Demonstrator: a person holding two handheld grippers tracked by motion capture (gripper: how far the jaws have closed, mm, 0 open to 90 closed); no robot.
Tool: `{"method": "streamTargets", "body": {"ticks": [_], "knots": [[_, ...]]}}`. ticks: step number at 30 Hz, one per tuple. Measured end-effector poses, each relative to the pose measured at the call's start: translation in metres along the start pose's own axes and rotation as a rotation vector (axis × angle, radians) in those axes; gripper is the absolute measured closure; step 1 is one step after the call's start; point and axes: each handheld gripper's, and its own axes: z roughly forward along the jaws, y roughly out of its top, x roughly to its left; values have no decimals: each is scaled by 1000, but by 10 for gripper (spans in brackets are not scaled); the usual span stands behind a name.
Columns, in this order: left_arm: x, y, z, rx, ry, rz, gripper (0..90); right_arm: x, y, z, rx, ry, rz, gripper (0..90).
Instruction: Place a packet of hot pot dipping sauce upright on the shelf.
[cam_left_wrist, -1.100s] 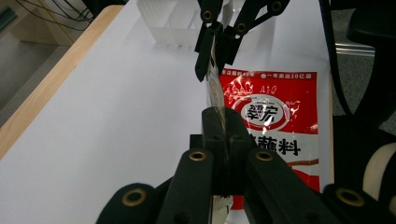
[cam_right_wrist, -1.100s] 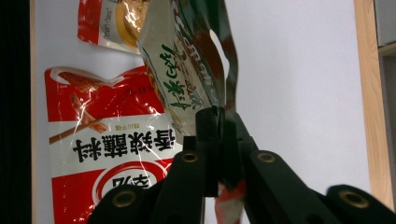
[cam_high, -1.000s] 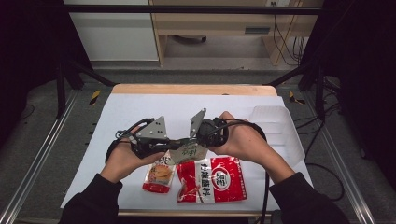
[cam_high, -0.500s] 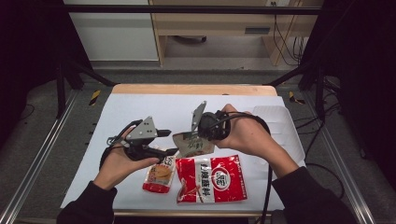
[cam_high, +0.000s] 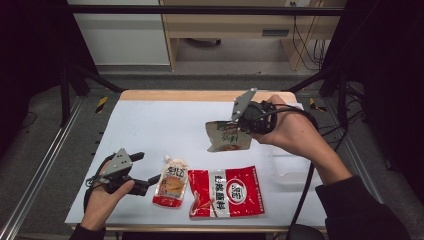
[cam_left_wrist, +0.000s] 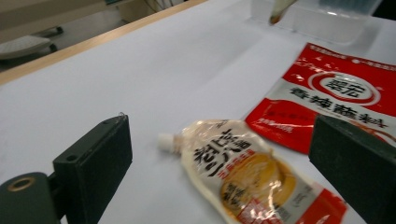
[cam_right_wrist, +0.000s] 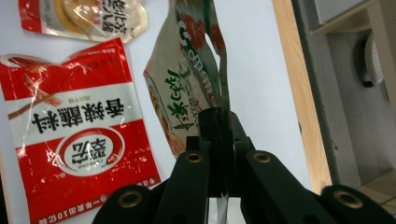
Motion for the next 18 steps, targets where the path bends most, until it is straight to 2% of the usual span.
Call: {"method": "streamTargets", "body": {"ticks": [2, 4, 7, 12, 18], "knots": [[7, -7, -3, 10, 33, -20, 61, -1, -9, -4, 1, -18, 25, 900], [12, -14, -7, -5, 65, -37, 59, -2, -15, -8, 2, -32, 32, 900], [17, -21, -14, -4, 111, -35, 62, -3, -23, -14, -13, -47, 47, 900], [22, -25, -18, 14, 154, -9, 61, -11, -34, -26, -39, -74, 65, 900], [25, -26, -16, 19, 167, -8, 59, -20, -46, -38, -42, -112, 90, 900]]}}
